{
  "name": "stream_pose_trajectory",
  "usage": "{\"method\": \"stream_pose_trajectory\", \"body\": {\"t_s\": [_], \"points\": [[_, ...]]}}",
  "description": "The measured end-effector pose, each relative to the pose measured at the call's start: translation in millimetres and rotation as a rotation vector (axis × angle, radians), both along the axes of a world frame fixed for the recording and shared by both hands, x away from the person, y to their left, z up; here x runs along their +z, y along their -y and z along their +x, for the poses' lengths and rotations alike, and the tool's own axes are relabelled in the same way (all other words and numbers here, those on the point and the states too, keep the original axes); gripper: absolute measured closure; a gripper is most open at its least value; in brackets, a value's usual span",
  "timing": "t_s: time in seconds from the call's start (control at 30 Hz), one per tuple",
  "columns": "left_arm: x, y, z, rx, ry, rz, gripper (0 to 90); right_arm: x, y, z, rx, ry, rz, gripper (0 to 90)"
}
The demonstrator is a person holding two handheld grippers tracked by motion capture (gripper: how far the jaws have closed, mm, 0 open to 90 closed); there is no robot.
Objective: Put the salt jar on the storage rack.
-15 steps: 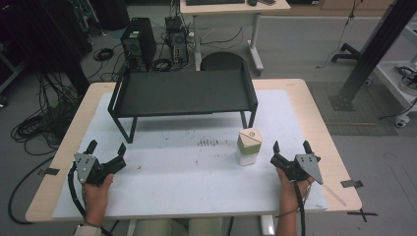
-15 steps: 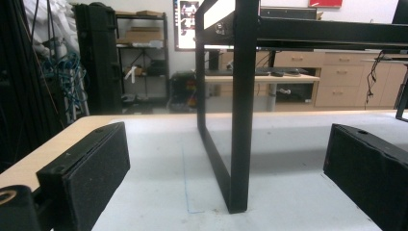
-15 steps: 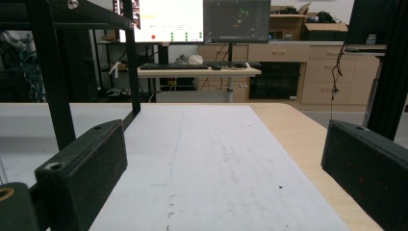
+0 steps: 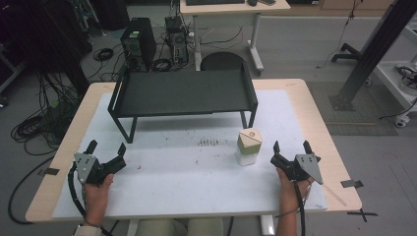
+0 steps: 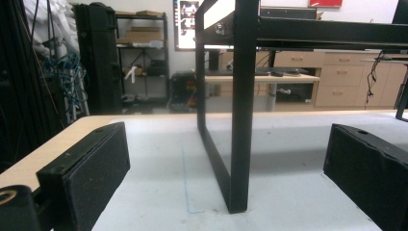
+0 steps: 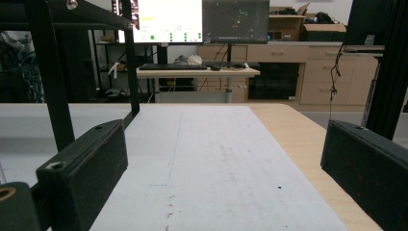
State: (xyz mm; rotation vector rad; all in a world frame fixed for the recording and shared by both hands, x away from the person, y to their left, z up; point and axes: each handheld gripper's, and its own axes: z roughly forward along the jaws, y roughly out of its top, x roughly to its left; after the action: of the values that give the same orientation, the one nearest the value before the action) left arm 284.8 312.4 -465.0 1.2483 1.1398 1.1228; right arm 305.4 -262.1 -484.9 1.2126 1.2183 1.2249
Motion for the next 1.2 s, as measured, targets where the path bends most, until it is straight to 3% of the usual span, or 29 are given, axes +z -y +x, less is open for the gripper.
{"method": "stream_pose_trajectory", "body": {"t_s": [0.23, 0.37, 0.47, 0.6, 0.73, 0.87, 1.2], "points": [[0.0, -0.1, 0.2, 0.0, 0.0, -0.002, 2.6, 0.0, 0.2, -1.4, -0.002, 0.014, 0.004, 2.0], [0.1, -0.1, 0.1, -0.001, 0.0, -0.001, 2.8, 0.2, 2.0, -2.7, -0.004, 0.025, 0.03, 2.0], [0.1, -0.1, 0.2, -0.001, 0.0, -0.001, 2.8, 3.1, 4.9, -8.0, -0.007, 0.063, 0.059, 2.0], [0.1, -0.1, 0.2, -0.002, 0.0, 0.0, 2.8, 8.1, 4.6, -15.5, 0.003, 0.088, 0.062, 2.0], [0.1, -0.1, 0.2, -0.001, 0.0, 0.0, 2.8, 26.1, 0.2, -30.1, 0.044, 0.127, 0.065, 1.8], [0.1, -0.1, 0.2, -0.002, 0.0, -0.001, 2.8, 38.4, -7.0, -40.5, 0.102, 0.115, 0.057, 1.7], [0.1, -0.1, 0.2, -0.002, 0.0, 0.0, 2.8, 53.1, -31.2, -63.6, 0.188, 0.109, 0.043, 1.7]]}}
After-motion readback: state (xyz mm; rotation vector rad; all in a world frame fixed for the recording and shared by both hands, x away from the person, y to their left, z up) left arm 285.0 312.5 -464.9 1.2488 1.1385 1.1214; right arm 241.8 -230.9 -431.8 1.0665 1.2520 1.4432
